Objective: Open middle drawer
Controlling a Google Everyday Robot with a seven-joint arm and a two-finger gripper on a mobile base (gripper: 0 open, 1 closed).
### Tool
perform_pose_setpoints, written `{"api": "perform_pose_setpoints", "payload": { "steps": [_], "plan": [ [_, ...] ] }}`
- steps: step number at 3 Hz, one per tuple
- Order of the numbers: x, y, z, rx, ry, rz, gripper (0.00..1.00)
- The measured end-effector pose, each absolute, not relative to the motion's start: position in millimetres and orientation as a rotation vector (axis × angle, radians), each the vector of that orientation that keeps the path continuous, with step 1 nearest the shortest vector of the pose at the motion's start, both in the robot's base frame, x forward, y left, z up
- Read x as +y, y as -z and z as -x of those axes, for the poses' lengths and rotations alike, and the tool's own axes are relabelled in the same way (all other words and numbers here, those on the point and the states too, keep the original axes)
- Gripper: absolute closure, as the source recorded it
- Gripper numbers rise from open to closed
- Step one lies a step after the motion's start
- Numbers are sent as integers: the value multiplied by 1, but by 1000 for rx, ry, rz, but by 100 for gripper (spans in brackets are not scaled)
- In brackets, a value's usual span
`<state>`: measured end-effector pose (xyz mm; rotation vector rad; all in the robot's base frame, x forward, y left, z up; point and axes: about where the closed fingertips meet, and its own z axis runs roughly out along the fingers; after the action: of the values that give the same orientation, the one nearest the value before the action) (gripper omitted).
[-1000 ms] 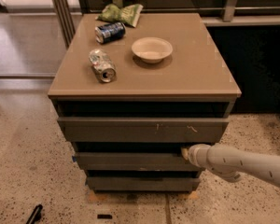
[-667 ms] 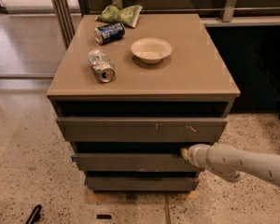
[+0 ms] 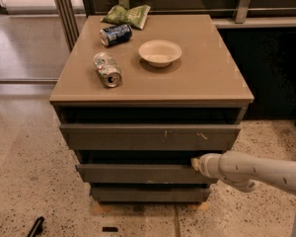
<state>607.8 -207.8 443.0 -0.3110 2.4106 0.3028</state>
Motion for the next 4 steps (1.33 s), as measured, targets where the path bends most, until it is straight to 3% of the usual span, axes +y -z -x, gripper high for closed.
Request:
{"api": "perform_pose_setpoints", "payload": {
  "steps": [4],
  "plan": [
    [-216,-434,-590,2483,-326,269,100]
  ]
}}
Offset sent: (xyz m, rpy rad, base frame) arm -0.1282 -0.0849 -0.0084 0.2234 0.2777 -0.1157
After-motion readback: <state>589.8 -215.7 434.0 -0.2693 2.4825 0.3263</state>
